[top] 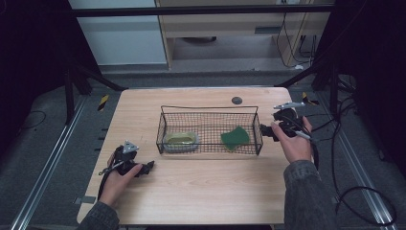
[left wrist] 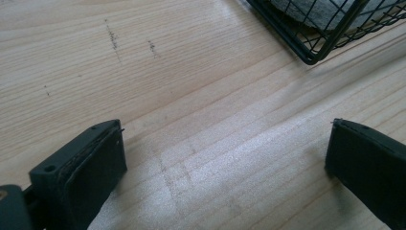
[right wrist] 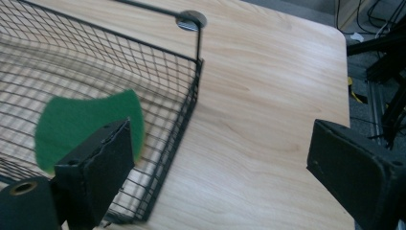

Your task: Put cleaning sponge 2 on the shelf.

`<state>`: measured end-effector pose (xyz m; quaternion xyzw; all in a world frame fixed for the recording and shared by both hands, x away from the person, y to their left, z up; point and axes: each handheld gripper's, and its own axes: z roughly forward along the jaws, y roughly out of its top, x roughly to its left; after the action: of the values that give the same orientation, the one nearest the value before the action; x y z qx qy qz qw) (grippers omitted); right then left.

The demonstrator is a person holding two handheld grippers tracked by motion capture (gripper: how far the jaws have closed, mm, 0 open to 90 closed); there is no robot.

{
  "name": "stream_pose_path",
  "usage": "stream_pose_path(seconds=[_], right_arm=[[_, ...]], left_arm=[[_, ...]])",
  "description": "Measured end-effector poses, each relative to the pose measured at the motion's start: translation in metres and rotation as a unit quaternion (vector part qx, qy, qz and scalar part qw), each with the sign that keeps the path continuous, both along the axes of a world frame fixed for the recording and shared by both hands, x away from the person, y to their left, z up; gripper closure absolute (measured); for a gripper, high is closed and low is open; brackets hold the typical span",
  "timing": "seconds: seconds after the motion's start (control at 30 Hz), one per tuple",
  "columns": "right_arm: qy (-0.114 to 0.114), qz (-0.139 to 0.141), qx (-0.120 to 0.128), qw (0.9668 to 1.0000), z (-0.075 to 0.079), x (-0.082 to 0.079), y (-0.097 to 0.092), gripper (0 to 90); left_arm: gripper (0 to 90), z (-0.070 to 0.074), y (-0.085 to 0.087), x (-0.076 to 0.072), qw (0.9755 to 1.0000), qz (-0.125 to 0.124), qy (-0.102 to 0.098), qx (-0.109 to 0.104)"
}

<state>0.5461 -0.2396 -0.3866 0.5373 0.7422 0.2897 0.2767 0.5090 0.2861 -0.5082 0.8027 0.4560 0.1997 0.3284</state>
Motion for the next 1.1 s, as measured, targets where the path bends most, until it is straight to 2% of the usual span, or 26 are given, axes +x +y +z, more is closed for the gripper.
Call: stream_pose_path(seconds=[0.17,0.27,0.3,0.33,0.43,0.47,0.53,0.57,0.7,0.87,1.0,1.1], right_arm=[[-0.007,-0.022,0.002,0.9997,-0.016,-0.008,-0.021,9.5],[-0.009,-0.03,-0.001,0.9995,-0.023,-0.01,-0.026,9.7],[-0.007,-0.042,-0.002,0.9991,-0.032,-0.012,-0.032,10.1],[-0.007,-0.042,-0.002,0.9991,-0.032,-0.012,-0.032,10.1],[0.001,-0.05,-0.008,0.9987,-0.044,-0.013,-0.038,10.1],[0.005,-0.062,0.001,0.9981,-0.053,-0.015,-0.041,10.4],[0.006,-0.064,-0.001,0.9979,-0.055,-0.015,-0.043,10.5],[0.009,-0.072,0.003,0.9973,-0.064,-0.016,-0.046,10.7],[0.017,-0.084,0.011,0.9963,-0.08,-0.017,-0.049,10.8],[0.02,-0.096,0.018,0.9951,-0.089,-0.017,-0.05,10.8],[0.022,-0.104,0.034,0.9937,-0.1,-0.017,-0.049,10.7],[0.024,-0.102,0.03,0.994,-0.106,-0.016,-0.045,10.5]], left_arm=[[0.0,0.0,0.0,0.0,1.0,0.002,0.0,-0.001],[0.0,0.0,0.0,0.0,1.0,0.002,0.0,-0.001],[0.0,0.0,0.0,0.0,1.0,0.002,0.0,-0.001],[0.0,0.0,0.0,0.0,1.0,0.002,0.0,-0.001],[0.0,0.0,0.0,0.0,1.0,0.002,0.0,-0.001],[0.0,0.0,0.0,0.0,1.0,0.002,0.0,-0.001],[0.0,0.0,0.0,0.0,1.0,0.002,0.0,-0.001],[0.0,0.0,0.0,0.0,1.0,0.002,0.0,-0.001],[0.0,0.0,0.0,0.0,1.0,0.002,0.0,-0.002],[0.0,0.0,0.0,0.0,1.0,0.002,0.0,-0.001],[0.0,0.0,0.0,0.0,1.0,0.001,0.0,0.0],[0.0,0.0,0.0,0.0,1.0,0.002,-0.001,-0.001]])
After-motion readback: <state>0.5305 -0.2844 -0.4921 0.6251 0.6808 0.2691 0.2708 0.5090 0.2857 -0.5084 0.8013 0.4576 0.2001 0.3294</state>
